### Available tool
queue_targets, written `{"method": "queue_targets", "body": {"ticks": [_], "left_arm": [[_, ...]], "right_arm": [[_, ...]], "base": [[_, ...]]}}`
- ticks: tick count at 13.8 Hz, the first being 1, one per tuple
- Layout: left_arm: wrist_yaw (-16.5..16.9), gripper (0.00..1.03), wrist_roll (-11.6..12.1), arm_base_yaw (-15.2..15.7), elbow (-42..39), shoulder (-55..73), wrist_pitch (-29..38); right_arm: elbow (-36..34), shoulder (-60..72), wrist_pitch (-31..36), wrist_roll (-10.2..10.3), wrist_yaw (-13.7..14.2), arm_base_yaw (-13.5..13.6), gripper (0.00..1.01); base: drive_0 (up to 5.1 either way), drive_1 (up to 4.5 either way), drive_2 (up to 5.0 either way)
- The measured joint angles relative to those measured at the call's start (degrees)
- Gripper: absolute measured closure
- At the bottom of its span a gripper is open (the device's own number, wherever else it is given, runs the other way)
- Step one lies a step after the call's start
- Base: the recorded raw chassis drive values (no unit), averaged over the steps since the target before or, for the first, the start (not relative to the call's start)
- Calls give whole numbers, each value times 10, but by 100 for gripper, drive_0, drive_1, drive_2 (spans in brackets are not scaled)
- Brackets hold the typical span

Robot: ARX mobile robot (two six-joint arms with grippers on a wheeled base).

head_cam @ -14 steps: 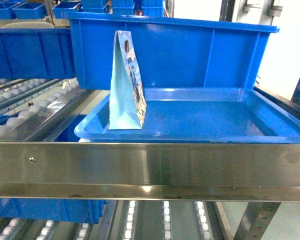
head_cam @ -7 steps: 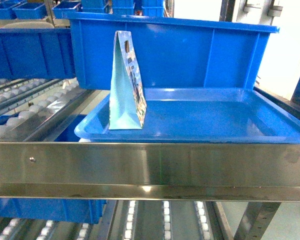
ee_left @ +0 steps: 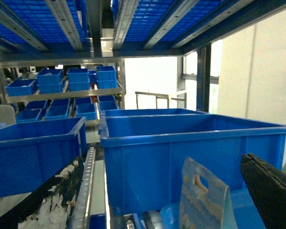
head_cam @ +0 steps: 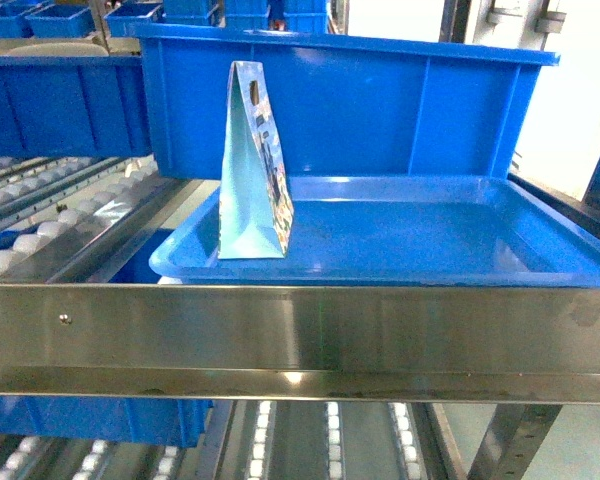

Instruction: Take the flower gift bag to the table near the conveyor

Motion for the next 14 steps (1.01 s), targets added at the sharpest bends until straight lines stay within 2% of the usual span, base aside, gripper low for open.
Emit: {"method": "queue_targets", "body": {"ticks": [3,6,8,10,14], "left_arm": [[-52,5,5,-86,78,85,-15],[-155,5,5,-139,110,167,-20],[-187,5,-4,-155,144,217,-35],[-211,5,-28,-163,179,259,-65],[-225,5,-58,-173,248,313,-126]], "right_arm": [[0,0,0,0,0,0,98],[0,0,0,0,0,0,98],[0,0,0,0,0,0,98],[0,0,0,0,0,0,98],[0,0,0,0,0,0,98]], "base": [[0,0,0],[0,0,0],[0,0,0],[0,0,0],[0,0,0]]}}
